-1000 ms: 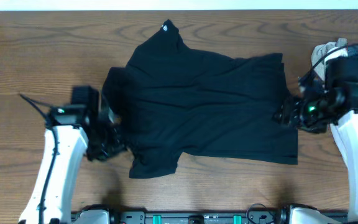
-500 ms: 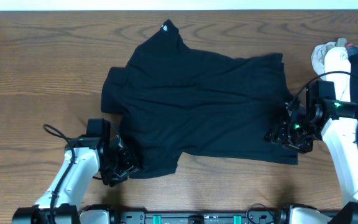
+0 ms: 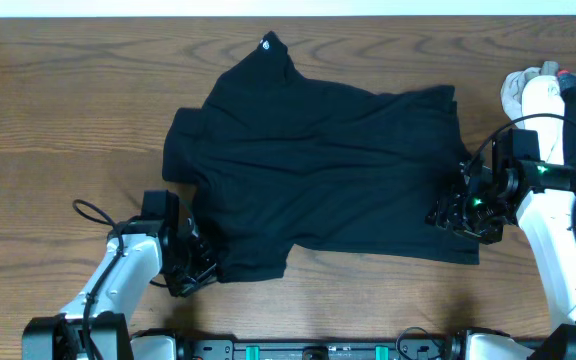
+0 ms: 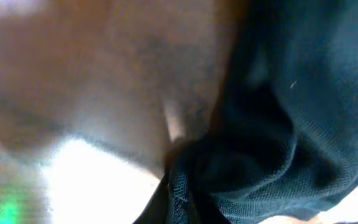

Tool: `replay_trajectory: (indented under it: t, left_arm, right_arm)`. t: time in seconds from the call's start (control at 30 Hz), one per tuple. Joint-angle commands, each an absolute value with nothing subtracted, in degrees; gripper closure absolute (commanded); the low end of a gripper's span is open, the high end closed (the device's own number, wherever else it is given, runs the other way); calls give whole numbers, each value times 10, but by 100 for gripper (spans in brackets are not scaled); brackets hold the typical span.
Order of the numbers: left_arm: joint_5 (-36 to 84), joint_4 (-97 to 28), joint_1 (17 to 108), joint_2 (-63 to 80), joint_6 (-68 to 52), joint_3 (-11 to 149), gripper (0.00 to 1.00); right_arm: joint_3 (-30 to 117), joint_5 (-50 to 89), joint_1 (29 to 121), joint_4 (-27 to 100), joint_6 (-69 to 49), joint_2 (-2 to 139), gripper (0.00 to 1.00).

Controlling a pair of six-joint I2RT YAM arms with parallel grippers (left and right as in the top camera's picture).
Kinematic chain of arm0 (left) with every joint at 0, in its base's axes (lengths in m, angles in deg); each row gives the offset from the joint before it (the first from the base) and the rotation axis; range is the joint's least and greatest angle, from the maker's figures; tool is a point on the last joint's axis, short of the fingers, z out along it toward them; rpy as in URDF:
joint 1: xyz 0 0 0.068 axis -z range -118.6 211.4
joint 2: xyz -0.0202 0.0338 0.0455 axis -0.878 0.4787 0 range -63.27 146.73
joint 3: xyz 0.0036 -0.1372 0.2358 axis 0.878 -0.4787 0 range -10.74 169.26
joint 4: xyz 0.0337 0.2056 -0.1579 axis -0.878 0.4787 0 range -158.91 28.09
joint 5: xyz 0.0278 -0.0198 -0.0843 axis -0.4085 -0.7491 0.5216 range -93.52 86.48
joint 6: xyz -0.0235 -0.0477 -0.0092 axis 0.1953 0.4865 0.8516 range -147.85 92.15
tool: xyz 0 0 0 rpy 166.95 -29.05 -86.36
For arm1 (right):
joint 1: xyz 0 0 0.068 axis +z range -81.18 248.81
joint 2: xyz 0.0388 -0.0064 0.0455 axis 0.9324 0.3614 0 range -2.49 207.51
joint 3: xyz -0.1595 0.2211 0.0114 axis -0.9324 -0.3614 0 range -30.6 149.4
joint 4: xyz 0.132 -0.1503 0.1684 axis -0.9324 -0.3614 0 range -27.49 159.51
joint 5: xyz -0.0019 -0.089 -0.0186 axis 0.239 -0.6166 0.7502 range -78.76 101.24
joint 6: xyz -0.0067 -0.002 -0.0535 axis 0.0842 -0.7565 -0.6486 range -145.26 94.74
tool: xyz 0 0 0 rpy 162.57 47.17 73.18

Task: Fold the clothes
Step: 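Grasp the shirt's bottom hem corners with left and right grippers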

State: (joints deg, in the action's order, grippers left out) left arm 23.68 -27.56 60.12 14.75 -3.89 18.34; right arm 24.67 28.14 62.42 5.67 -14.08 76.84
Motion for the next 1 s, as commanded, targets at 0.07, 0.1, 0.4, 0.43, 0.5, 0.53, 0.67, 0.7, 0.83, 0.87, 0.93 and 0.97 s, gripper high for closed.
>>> replay_trajectory:
  t: [0.07,0.1,0.4,0.43,0.5,0.53,0.67,0.7,0.83,0.87,0.93,0.97]
  left_arm:
    - [250,-184,602,139,-59,226,94]
    - [250,-162,602,132,-69,242,94]
    - [247,-82,602,24,-82,333,94]
    - [241,-78,602,12,-82,337,94]
    - [225,-70,602,-5,-80,343,94]
    - [219,-67,602,-14,-79,345,94]
    - [216,-66,602,-31,-76,345,94]
    - [215,-63,602,-32,-76,345,94]
    - [215,-56,602,-32,-76,345,94]
    - [215,-55,602,-32,-76,345,94]
    - [215,-52,602,-32,-76,345,94]
    - [215,-49,602,-32,-77,345,94]
  right_arm:
    - [244,260,630,51,-131,766,38]
    - [244,251,630,53,-123,766,37]
    - [215,192,620,73,-38,770,20]
    - [203,191,618,81,-33,770,18]
    - [178,191,612,96,-20,771,19]
    - [163,192,608,104,-11,772,20]
    - [113,191,595,142,12,774,26]
    - [104,191,593,153,20,774,26]
    - [64,190,586,216,65,774,31]
    - [56,189,586,228,75,774,32]
    - [44,187,586,249,86,774,34]
    - [38,179,586,258,92,774,35]
